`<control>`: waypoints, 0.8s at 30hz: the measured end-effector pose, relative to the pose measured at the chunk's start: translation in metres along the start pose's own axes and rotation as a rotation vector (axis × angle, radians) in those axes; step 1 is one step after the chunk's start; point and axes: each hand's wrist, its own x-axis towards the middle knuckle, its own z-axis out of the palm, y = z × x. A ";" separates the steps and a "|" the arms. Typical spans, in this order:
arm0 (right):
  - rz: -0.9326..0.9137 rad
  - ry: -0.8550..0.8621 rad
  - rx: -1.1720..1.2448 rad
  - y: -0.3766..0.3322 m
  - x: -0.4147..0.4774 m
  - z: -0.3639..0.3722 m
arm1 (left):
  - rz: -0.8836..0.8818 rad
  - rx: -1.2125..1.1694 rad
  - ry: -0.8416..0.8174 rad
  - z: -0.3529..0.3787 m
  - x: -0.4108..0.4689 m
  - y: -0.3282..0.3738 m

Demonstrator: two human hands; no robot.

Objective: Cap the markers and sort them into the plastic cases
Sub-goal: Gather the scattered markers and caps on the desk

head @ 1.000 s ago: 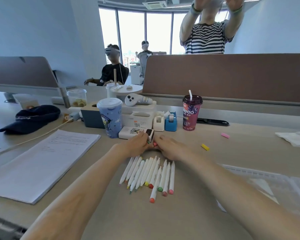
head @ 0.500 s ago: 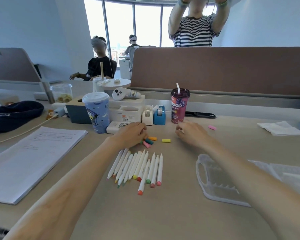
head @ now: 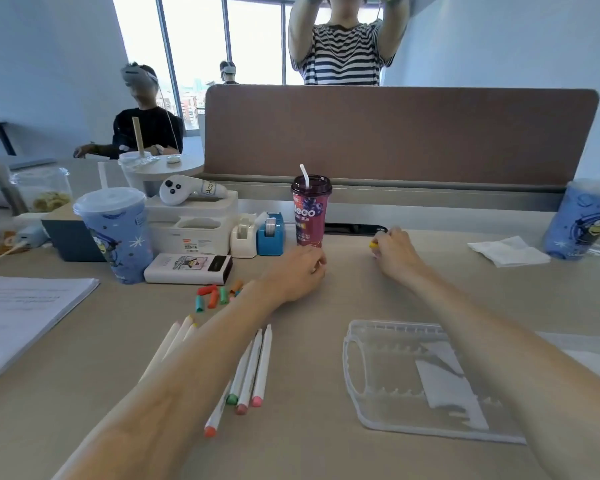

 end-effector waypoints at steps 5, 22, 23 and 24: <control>-0.041 -0.061 -0.039 0.011 -0.001 0.011 | -0.019 0.006 -0.020 0.009 0.011 -0.005; -0.366 -0.205 0.391 -0.171 -0.064 0.007 | -0.414 0.096 -0.074 -0.066 -0.113 -0.049; -0.349 -0.213 0.405 -0.172 -0.067 0.005 | -0.422 0.090 -0.090 -0.069 -0.120 -0.049; -0.322 -0.218 0.426 -0.172 -0.071 0.003 | -0.429 0.082 -0.099 -0.071 -0.125 -0.048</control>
